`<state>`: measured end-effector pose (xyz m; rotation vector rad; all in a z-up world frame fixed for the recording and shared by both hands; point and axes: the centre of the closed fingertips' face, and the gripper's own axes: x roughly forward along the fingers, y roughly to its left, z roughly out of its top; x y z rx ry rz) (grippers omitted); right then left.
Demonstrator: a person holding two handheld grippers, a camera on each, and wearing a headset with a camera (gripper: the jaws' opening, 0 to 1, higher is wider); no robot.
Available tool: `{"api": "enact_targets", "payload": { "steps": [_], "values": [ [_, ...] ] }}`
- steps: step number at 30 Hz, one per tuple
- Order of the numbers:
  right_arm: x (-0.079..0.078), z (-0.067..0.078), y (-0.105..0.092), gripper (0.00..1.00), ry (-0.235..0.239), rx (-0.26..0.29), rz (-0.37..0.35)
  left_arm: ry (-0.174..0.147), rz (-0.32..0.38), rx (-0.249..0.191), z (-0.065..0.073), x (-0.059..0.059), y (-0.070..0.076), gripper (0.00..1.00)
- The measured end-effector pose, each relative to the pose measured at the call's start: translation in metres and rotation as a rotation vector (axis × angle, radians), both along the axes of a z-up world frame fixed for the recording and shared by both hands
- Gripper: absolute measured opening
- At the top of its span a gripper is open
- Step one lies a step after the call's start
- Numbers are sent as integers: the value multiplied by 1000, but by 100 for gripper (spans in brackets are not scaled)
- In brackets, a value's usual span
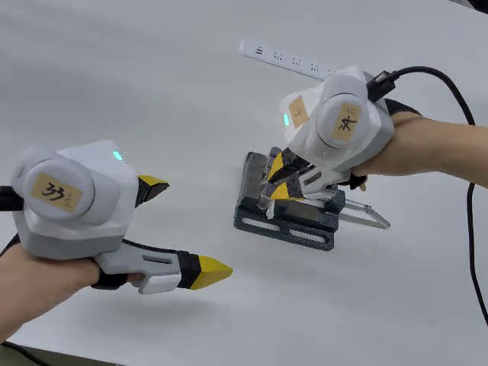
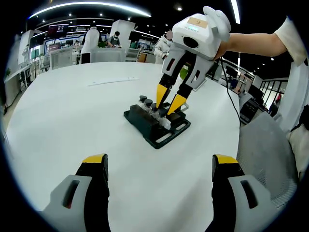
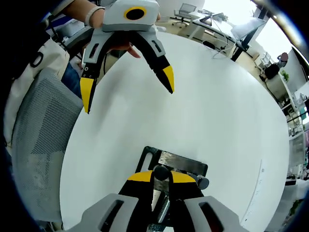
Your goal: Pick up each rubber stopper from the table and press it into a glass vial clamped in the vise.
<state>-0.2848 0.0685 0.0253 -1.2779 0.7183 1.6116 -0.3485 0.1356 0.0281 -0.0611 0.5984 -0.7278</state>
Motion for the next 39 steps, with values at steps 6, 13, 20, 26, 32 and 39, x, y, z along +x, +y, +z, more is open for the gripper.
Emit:
{"api": "enact_targets", "payload": {
  "steps": [6,13,20,26,32,39],
  "values": [
    [0,1,-1,10,-1,-2,0,1,0,-2,1,-1,-2,87],
    [-2,10,3,13,31,27,-27,-2,-2,-3,2,0,-3,87],
    [-4,18,5,8,61,41,-60,-6,-3,-4,3,2,-2,88],
    [-3,12,-1,6,60,12,-73,-8,-5,-6,3,3,-2,87],
    [-1,8,-1,0,70,13,-108,-3,-4,-6,1,1,-1,87],
    [2,5,-1,0,67,4,-107,4,-3,-7,0,0,0,87]
  ]
}}
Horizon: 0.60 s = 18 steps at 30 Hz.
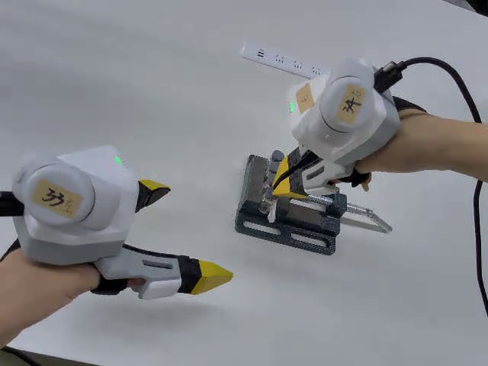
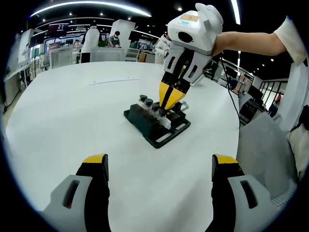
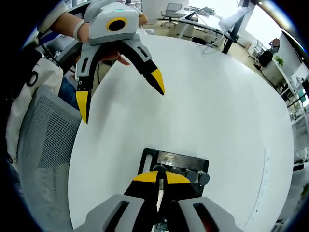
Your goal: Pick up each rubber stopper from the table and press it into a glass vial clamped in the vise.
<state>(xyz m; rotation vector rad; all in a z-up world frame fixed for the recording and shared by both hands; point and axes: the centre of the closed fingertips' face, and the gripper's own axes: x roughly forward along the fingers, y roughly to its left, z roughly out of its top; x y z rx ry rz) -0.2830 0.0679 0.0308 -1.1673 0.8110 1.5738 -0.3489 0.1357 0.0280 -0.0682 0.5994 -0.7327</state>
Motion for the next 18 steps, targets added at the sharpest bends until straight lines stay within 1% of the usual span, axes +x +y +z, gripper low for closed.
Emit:
{"api": "enact_targets", "payload": {
  "steps": [11,13,15,18],
  "values": [
    [-1,0,-2,0,0,-5,8,4,-4,-4,-2,0,-2,87],
    [-2,0,-2,0,-6,-2,9,5,-4,-3,-2,0,-1,87],
    [-3,0,-2,0,5,-1,1,6,-4,-4,-2,0,-1,87],
    [-2,-1,-2,0,5,-7,3,9,-3,-3,-3,-1,-1,86]
  ]
}}
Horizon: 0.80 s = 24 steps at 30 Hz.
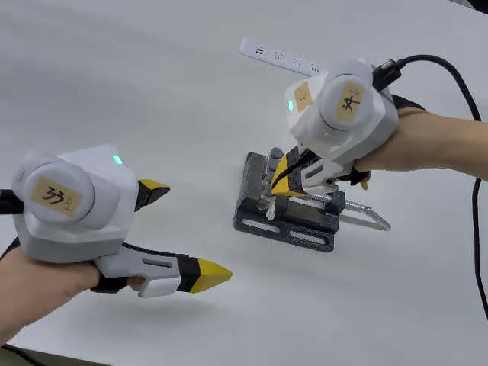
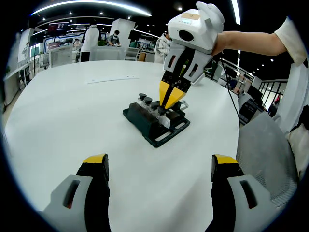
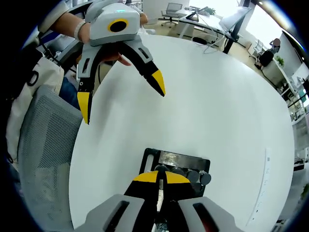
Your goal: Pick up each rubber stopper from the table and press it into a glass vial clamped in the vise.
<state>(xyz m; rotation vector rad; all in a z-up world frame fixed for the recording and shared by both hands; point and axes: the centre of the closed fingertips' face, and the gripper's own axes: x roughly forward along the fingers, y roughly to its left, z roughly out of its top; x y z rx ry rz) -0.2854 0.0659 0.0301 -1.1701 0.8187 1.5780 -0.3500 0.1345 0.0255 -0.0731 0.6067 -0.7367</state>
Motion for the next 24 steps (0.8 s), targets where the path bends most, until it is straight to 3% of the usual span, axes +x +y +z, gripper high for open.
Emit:
{"api": "enact_targets", "payload": {
  "steps": [4,9,13,23,24],
  "values": [
    [-2,-1,0,0,-13,-13,30,0,5,-1,-1,0,1,86],
    [0,-2,0,0,22,-14,-11,0,4,-5,-1,0,-1,86],
    [0,-2,0,0,19,-17,0,1,4,-9,-2,1,-2,86],
    [0,-4,-1,0,49,-79,-18,7,4,-19,-4,5,-5,86],
    [0,-3,-2,0,42,-87,5,9,3,-18,-5,6,-5,86]
  ]
}}
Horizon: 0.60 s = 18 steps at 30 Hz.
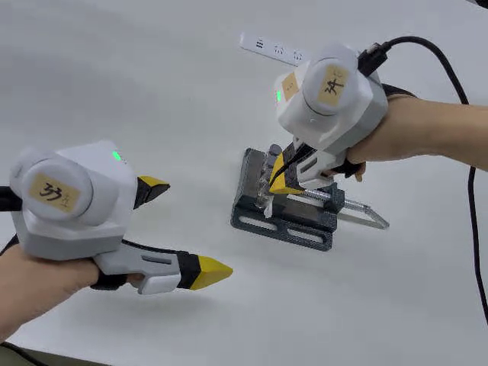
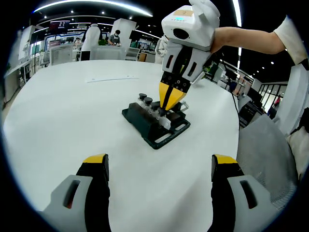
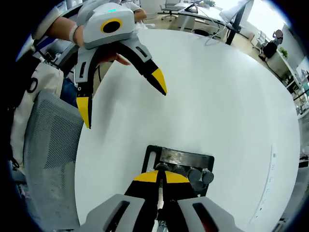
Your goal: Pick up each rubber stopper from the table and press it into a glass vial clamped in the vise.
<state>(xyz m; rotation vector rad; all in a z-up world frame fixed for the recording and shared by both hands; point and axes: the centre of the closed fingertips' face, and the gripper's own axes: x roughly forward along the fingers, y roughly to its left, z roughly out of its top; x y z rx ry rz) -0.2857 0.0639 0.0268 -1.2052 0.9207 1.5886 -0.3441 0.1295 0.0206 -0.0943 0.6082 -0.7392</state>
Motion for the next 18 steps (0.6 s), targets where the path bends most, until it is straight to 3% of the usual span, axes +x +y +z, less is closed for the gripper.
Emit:
{"api": "enact_targets", "payload": {
  "steps": [9,18],
  "values": [
    [2,0,0,0,19,-4,-50,1,0,-7,0,3,1,86],
    [3,-2,-1,0,21,-49,-64,11,14,-15,-5,1,3,86]
  ]
}}
